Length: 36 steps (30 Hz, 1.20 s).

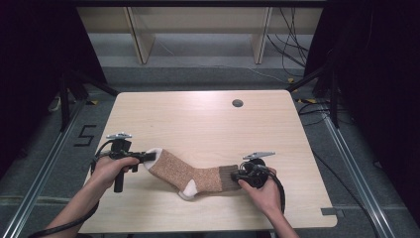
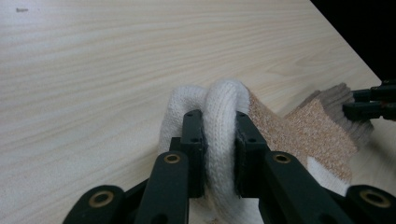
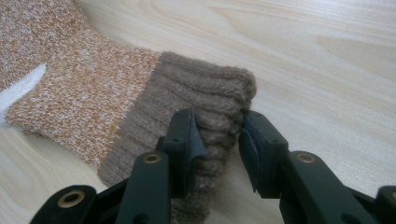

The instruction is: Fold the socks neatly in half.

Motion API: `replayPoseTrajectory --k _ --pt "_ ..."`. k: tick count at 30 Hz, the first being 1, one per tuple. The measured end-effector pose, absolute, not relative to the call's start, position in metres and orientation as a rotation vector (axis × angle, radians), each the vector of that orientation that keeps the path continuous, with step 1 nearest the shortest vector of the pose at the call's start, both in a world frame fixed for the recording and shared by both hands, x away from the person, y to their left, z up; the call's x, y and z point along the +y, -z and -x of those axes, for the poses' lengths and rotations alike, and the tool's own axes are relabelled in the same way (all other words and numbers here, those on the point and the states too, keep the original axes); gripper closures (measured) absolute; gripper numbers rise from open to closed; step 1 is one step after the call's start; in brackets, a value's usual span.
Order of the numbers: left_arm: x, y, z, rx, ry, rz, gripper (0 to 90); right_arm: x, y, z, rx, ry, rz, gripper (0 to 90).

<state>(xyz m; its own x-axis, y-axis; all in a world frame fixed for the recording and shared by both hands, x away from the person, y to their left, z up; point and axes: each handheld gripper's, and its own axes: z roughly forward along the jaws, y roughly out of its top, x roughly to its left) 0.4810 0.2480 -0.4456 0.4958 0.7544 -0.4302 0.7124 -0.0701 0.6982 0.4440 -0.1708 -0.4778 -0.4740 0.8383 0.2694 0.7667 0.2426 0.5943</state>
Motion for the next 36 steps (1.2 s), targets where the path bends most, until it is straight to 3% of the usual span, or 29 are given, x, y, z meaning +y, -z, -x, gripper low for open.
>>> replayPoseTrajectory --k 36 --pt "0.236 0.413 -0.480 1.153 -0.123 -1.744 77.1 -0.158 0.477 -0.452 2.405 -1.039 -1.532 66.0"
